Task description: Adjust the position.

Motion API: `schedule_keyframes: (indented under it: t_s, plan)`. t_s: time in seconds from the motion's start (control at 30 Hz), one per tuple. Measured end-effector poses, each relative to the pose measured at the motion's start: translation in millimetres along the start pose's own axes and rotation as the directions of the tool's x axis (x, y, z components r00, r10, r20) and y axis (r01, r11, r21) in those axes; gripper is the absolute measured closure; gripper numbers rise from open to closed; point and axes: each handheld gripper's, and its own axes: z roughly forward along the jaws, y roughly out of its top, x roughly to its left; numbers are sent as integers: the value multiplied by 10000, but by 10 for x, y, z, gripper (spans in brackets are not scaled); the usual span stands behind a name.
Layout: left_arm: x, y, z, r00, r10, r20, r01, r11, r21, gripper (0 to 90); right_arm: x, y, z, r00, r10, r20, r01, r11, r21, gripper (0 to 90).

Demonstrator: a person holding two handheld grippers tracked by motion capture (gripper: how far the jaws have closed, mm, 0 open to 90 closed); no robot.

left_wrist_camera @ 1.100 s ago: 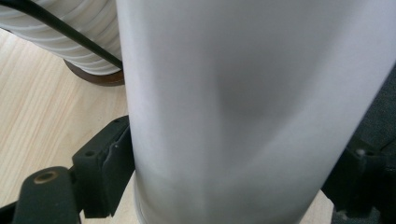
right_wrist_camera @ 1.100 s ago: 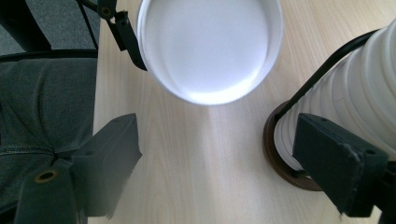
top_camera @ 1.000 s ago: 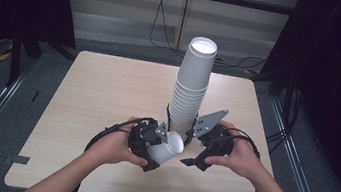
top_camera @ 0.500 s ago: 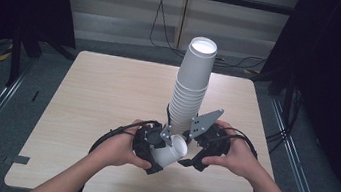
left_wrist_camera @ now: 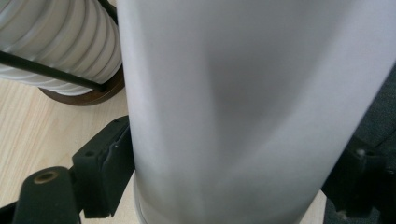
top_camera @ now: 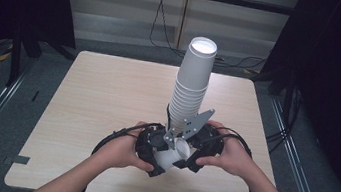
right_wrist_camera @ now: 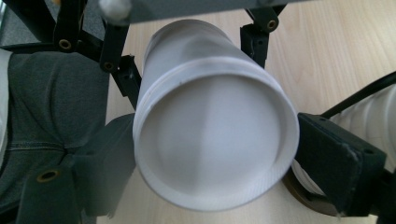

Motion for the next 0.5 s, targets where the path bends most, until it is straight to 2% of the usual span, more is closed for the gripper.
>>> schedule_keyframes:
  t_s: [0.2,0.23,0.37,0.43,0.5]
  plan:
    - [-9,21,-13,9999,122,3,-122,9999,8,154,5,7,41,9995,55,-298,-61,9998,-184,219]
    - [-6,24,-6,9997,255,14,-255,9997,1,155,10,6,45,9993,22,-379,-30,9997,-229,230]
    - [-16,33,-3,9995,294,107,-294,9996,51,156,20,4,57,9990,72,-451,-82,9997,-227,228]
    - [-18,58,-16,9988,491,86,-490,9988,-44,158,11,-2,73,9980,187,-602,-213,9989,-422,222]
    - [-26,63,-18,9992,395,83,-395,9992,-31,159,8,-2,78,9978,192,-640,-223,9986,-480,219]
